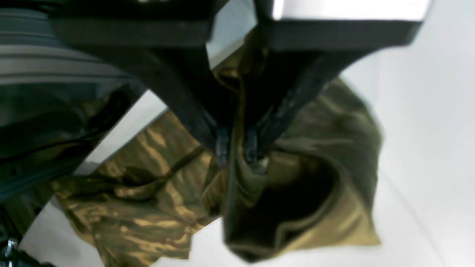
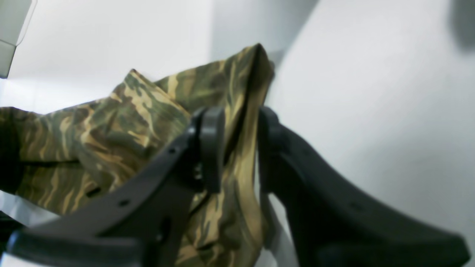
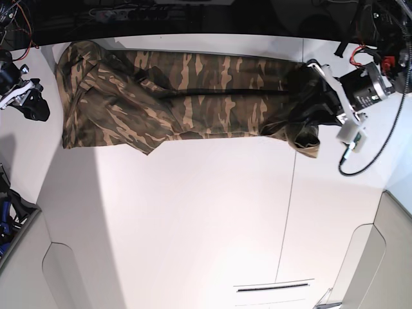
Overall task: Fold the T-shirt properly
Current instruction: 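Lift the strip end with the left gripper and fold it toward the right gripper, then fold the bundle over again with the right gripper toward the left gripper, then press and square the folded bundle's sides with both grippers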
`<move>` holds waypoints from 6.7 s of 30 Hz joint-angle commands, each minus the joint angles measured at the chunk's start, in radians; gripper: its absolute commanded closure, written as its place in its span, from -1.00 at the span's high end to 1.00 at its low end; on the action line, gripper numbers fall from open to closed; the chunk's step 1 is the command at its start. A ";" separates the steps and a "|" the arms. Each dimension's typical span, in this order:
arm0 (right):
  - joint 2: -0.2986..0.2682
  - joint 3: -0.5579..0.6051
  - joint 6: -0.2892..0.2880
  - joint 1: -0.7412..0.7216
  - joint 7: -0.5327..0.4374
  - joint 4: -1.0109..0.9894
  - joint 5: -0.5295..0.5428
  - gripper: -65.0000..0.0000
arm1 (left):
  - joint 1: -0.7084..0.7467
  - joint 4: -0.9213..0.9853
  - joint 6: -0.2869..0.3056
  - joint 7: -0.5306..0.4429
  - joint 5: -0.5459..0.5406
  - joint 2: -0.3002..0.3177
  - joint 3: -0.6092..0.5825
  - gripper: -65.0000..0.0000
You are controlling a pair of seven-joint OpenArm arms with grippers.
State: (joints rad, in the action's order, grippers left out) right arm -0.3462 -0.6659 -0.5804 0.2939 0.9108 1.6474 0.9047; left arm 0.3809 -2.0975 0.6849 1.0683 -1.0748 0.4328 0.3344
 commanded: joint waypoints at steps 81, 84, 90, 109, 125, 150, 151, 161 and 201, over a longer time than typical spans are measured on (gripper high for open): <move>-0.210 0.042 -0.018 -0.357 0.219 0.078 0.082 -1.00 | 0.101 0.110 -0.053 -0.174 0.242 -0.189 -0.117 0.03; -0.155 0.060 -0.018 -0.348 0.253 0.226 0.082 -1.00 | 0.098 0.181 -0.053 -0.212 0.241 -0.189 -0.174 0.03; -0.040 0.181 -0.018 -0.284 0.275 0.454 0.064 -1.00 | 0.098 0.229 -0.053 -0.227 0.248 -0.201 -0.257 0.03; 0.078 0.895 0.010 -0.140 0.057 0.460 -0.385 0.06 | 0.051 0.226 -0.052 -0.177 0.253 -0.196 -0.267 0.02; 0.078 0.554 0.036 -0.249 0.002 0.459 -0.386 -1.00 | 0.054 -0.009 0.013 -0.141 0.137 -0.199 -0.245 -0.97; 0.167 0.520 0.000 -0.590 -0.163 -0.381 -0.408 -1.00 | -0.066 0.256 -0.050 -0.307 0.541 -0.321 -0.764 -0.97; 0.167 0.530 -0.003 -0.590 -0.169 -0.398 -0.407 -1.00 | -0.068 0.265 -0.050 -0.307 0.541 -0.322 -0.764 -0.97; 0.158 0.609 -0.003 -0.579 -0.169 -0.435 -0.438 -1.00 | -0.068 0.350 -0.050 -0.306 0.613 -0.316 -0.762 -0.97; 0.173 0.602 -0.003 -0.263 0.006 -0.126 -0.224 -1.00 | -0.525 0.683 -0.128 -0.339 0.623 -0.306 -0.390 -0.97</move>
State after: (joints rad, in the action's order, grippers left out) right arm -0.1711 -0.0605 -0.5735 0.0467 0.9337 1.5017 0.6582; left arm -0.1211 -1.3994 0.5533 0.7471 -0.4343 0.1234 -0.0574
